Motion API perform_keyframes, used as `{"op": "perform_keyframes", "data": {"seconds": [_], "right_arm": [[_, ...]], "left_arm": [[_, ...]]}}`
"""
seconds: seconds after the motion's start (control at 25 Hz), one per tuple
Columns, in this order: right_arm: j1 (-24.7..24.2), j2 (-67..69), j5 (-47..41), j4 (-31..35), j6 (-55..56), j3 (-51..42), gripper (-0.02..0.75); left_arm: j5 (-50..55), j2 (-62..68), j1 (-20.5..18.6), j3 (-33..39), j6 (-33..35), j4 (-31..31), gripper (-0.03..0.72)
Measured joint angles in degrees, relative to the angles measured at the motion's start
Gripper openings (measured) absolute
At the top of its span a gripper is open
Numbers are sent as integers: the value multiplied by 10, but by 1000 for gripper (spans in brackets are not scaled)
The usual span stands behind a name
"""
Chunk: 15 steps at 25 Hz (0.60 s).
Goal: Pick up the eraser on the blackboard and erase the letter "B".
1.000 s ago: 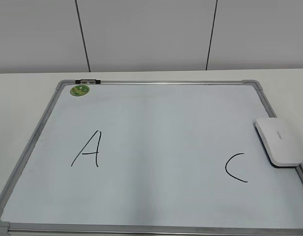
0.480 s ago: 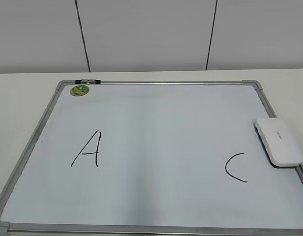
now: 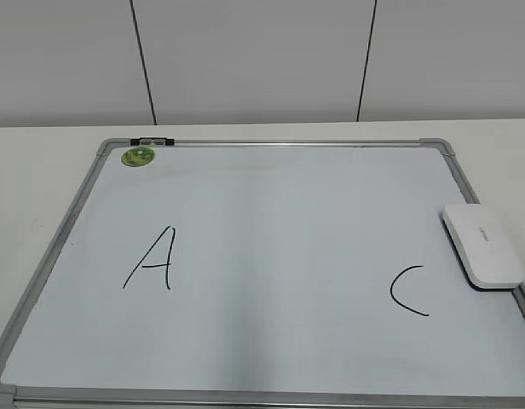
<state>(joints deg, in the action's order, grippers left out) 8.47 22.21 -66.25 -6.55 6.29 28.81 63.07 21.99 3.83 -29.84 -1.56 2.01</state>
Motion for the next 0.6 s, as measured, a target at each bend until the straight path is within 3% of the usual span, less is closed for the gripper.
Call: {"op": "perform_keyframes", "data": {"seconds": [0.6], "right_arm": [[0,0,8,-5,0,-3,574]], "left_arm": [[-1,0,0,0,0,0,490]]}}
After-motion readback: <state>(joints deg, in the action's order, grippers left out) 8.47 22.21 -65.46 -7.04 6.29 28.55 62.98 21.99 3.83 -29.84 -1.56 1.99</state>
